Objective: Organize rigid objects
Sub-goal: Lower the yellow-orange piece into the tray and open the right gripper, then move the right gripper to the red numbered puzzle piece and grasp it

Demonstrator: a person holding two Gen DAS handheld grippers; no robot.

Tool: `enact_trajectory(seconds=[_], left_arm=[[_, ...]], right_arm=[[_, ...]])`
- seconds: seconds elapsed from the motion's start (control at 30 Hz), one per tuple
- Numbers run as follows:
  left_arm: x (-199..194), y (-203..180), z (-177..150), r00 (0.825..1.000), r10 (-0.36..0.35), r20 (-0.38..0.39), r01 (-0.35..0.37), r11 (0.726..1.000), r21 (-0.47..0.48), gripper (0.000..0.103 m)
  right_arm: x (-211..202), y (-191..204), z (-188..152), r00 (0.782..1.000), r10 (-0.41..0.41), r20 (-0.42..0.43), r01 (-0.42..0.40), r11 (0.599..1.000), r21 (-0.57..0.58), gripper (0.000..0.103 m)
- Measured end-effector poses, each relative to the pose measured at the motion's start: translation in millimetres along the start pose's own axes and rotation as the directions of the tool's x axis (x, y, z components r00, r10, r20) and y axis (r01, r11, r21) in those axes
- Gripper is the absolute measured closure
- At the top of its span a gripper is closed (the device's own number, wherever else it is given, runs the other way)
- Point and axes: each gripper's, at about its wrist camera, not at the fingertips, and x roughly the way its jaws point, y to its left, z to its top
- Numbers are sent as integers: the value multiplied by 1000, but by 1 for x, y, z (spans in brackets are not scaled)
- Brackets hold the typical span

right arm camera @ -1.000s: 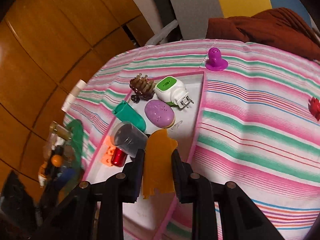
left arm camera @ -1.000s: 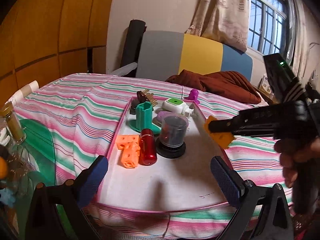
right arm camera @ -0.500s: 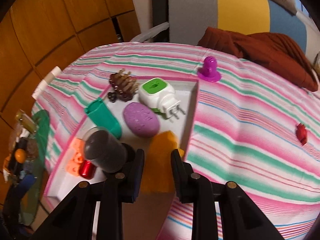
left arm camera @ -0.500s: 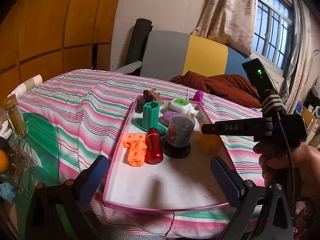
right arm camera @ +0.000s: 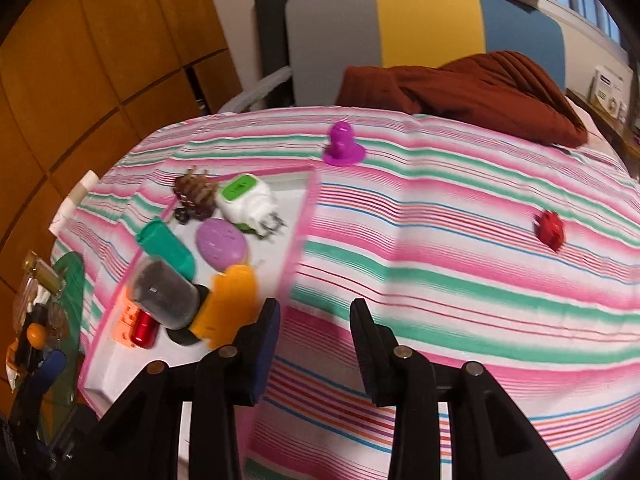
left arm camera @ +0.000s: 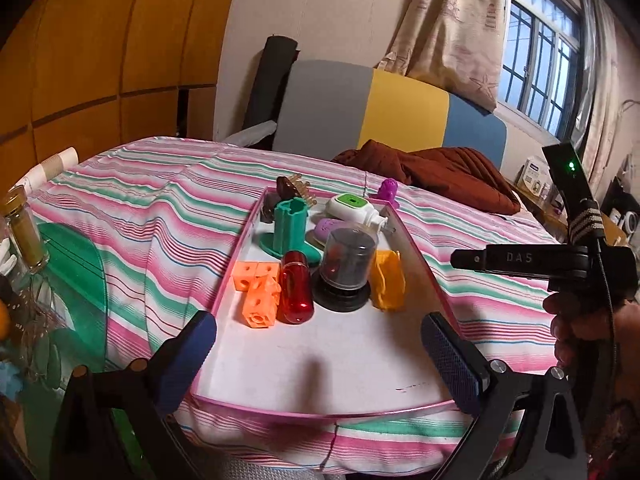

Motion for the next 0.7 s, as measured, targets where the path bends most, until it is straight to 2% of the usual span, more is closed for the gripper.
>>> enact_trajectory(seconds=[0.2,0.47,0.7], left_arm=[[-2,-8,-2,1000,-12,-1,12,999,33,0],[-1,-14,-3,1000,-9,-7,10,999,53,0],[-1,-24,-5,1000,-9,-14,10,996,92,0]], right_arm=[[5,-23,-10,999,-20,-31,21,999,41,67],[9,-55,-28,993,-81,-81,88,992,90,67],[3,-97,-19,981,-168,-96,179,975,129,67]])
